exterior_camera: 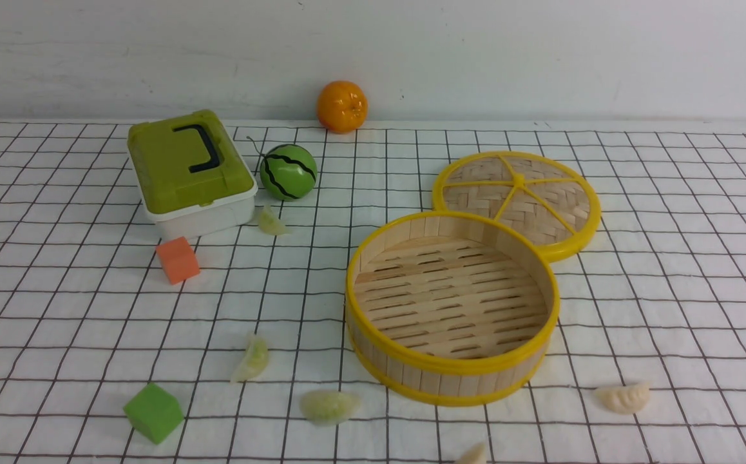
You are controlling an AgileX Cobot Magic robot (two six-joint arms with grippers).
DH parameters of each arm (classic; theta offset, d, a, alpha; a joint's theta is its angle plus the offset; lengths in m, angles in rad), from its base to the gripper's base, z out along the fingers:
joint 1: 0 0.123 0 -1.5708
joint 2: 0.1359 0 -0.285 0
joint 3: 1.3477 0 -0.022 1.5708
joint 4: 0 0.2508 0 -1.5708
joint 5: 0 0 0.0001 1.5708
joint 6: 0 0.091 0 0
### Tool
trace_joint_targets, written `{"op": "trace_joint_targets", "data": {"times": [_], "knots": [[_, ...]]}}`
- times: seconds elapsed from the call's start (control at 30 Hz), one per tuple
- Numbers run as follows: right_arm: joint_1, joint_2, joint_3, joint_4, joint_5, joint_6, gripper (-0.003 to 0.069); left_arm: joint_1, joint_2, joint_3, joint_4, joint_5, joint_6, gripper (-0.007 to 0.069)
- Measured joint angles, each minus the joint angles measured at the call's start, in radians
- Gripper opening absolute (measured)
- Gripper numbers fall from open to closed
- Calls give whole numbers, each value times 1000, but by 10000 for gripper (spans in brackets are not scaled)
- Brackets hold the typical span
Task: Put the dumplings into the steamer on the table with the white tablecloth.
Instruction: 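Reach for and grasp a dumpling on the table with the left gripper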
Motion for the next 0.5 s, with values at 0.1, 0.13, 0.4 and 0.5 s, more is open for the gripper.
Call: {"op": "trace_joint_targets", "data": {"times": [0.1, 0.13, 0.4, 0.5], "knots": [[0, 0, 0, 0, 0, 0, 240, 0, 0, 0, 1, 0, 0, 142], [0, 0, 0, 0, 0, 0, 240, 0, 0, 0, 1, -4, 0, 142], [0, 0, 0, 0, 0, 0, 240, 0, 0, 0, -99, -118, 0, 146], [0, 0, 0, 1, 0, 0, 240, 0, 0, 0, -220, -153, -9, 146]]}}
